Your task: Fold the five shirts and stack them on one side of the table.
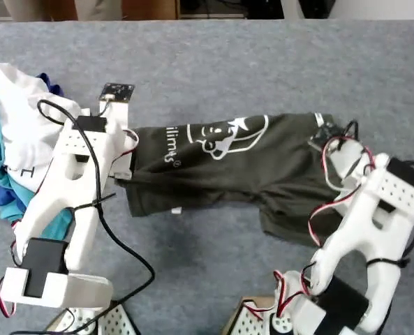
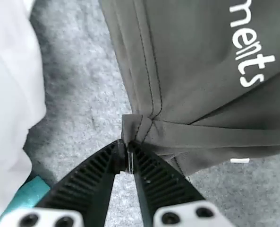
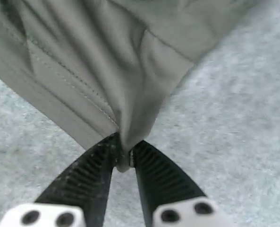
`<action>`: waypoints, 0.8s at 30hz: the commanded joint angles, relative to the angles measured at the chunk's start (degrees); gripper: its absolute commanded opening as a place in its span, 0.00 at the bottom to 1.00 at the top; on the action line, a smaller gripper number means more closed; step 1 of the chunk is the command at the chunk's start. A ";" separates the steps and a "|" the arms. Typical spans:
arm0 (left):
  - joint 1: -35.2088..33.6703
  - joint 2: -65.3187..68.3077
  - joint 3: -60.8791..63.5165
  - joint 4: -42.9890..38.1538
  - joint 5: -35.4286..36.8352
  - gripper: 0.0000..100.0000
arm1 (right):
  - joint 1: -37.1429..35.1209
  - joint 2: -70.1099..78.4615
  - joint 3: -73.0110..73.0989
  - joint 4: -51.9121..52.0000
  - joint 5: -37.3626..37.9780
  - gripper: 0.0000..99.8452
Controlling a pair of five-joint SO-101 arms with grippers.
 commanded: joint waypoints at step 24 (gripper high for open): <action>2.73 -2.68 -1.23 5.19 -2.37 0.02 | 7.25 -3.47 5.32 -7.65 4.66 0.00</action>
